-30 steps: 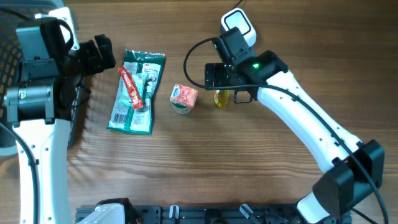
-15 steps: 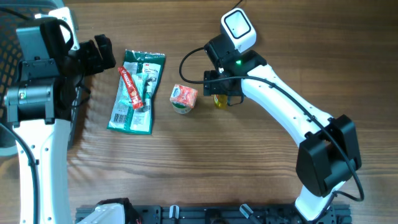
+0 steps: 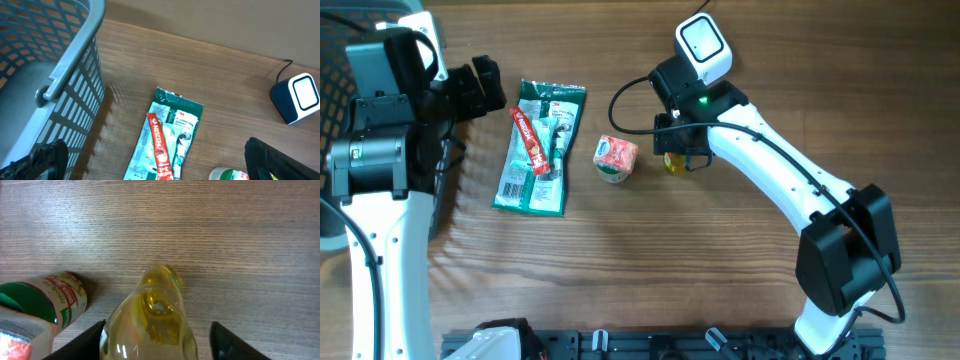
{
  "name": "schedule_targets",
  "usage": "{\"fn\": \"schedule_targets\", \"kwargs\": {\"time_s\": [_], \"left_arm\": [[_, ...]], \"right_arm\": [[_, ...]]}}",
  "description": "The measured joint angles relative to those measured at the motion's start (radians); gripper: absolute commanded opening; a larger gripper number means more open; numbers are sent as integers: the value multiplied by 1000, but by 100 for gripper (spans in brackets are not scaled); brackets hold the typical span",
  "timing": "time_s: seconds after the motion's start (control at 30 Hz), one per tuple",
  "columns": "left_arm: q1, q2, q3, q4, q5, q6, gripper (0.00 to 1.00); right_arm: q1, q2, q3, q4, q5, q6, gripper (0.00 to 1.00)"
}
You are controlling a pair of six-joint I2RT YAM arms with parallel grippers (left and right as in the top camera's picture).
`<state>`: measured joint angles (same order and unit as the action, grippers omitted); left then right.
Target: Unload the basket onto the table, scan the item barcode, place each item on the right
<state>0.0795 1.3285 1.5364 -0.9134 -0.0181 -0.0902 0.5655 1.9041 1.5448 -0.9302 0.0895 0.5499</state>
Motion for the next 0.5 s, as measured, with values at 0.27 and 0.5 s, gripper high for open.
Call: {"fn": "schedule_targets", "kwargs": {"time_s": [0.27, 0.5], "left_arm": [[0, 0, 0, 0, 0, 0, 100], [0, 0, 0, 0, 0, 0, 100]], "right_arm": [[-7, -4, -1, -7, -33, -5, 28], [-145, -188, -15, -89, -258, -136, 29]]}}
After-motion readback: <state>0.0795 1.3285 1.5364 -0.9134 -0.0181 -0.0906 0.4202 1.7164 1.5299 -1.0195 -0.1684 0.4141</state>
